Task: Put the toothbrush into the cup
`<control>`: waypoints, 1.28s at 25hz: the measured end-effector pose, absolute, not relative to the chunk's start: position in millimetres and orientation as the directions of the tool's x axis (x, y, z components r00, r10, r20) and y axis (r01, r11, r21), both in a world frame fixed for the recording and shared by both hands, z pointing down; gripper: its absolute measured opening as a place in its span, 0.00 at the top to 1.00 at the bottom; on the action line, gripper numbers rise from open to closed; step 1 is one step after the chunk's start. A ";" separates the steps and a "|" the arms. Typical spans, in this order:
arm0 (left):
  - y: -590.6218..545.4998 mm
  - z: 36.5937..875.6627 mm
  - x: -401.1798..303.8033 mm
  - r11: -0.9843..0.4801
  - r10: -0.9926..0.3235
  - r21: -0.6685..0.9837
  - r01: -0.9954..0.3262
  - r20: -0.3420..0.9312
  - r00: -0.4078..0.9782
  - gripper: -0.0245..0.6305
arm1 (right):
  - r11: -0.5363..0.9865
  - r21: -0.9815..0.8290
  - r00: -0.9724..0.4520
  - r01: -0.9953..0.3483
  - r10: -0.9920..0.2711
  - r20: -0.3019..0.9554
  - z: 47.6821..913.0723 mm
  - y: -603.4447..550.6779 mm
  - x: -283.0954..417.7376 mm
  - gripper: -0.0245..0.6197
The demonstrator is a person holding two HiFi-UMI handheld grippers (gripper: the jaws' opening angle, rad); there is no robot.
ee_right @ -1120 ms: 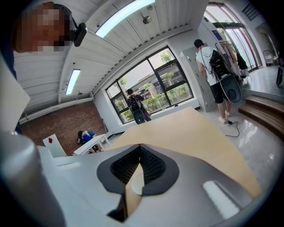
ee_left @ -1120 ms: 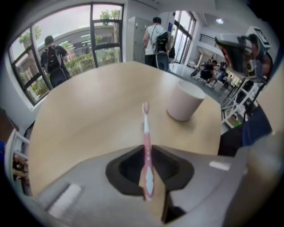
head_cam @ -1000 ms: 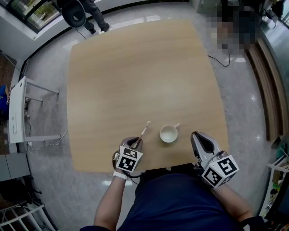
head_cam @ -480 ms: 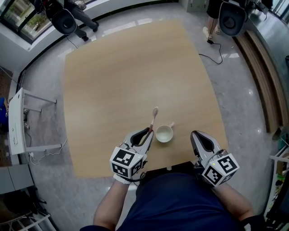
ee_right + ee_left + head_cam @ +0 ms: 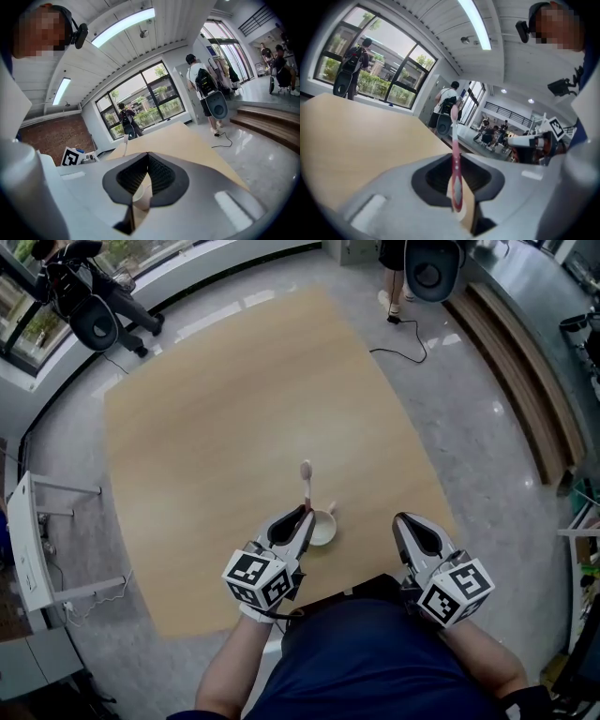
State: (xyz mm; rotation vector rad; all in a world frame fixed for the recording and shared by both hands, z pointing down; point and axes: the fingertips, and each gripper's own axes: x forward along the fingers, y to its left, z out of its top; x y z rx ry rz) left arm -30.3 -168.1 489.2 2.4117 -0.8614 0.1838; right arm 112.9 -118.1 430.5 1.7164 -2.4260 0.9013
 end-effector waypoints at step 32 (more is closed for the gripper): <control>-119.8 601.8 -3.5 -0.832 -0.373 0.041 -0.553 0.696 0.613 0.87 | 0.163 -0.424 -0.340 -0.891 -0.858 0.385 441.3 -109.3 129.9 0.95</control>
